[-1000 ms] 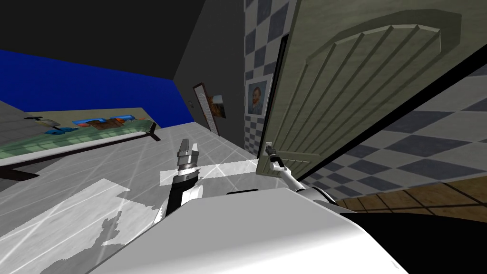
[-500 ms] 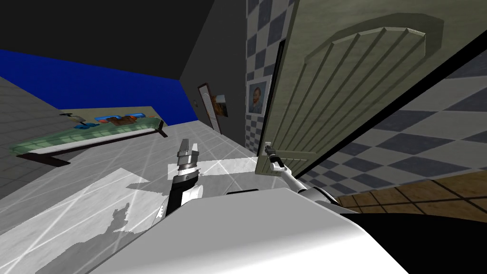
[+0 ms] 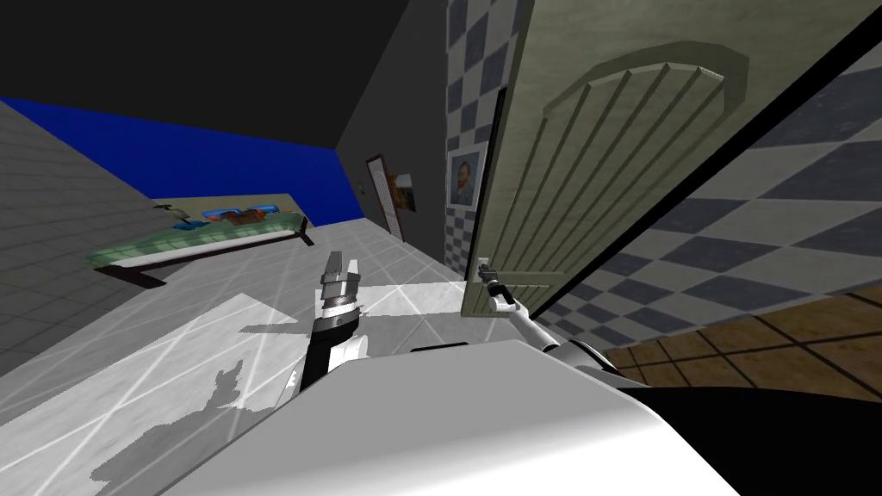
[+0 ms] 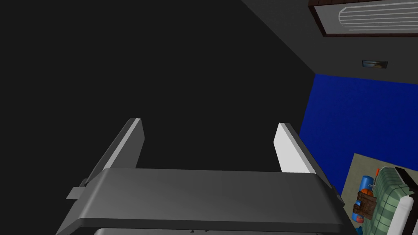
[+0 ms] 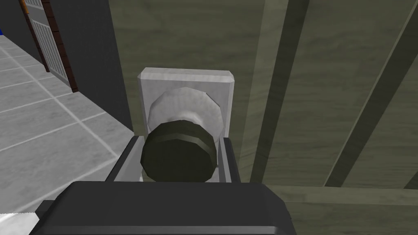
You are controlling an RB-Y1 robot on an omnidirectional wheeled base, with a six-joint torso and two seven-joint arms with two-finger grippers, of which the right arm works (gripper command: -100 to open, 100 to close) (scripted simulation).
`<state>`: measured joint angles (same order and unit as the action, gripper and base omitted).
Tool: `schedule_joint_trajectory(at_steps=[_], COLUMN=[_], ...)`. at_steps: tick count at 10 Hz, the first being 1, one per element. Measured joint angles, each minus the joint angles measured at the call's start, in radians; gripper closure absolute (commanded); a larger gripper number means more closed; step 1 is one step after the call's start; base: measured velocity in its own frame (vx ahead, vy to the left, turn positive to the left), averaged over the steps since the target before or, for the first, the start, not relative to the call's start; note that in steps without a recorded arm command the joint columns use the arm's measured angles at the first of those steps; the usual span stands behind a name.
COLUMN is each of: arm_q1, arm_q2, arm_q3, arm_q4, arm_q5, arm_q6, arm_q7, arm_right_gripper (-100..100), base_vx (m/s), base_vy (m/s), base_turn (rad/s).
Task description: Pull the door open
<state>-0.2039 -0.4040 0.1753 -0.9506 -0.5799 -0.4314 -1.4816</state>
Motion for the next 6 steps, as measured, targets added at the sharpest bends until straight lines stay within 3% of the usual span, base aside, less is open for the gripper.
schedule_joint_trajectory(at_steps=[6], arm_q1=[0.02], arm_q2=[-0.048], arm_q3=[0.072], arm_q4=[-0.046], arm_q5=[0.015], arm_q6=[-0.011], arm_q7=[-0.062], arm_right_gripper=[100], base_vx=[-0.203], base_vy=[-0.089], base_turn=[0.088])
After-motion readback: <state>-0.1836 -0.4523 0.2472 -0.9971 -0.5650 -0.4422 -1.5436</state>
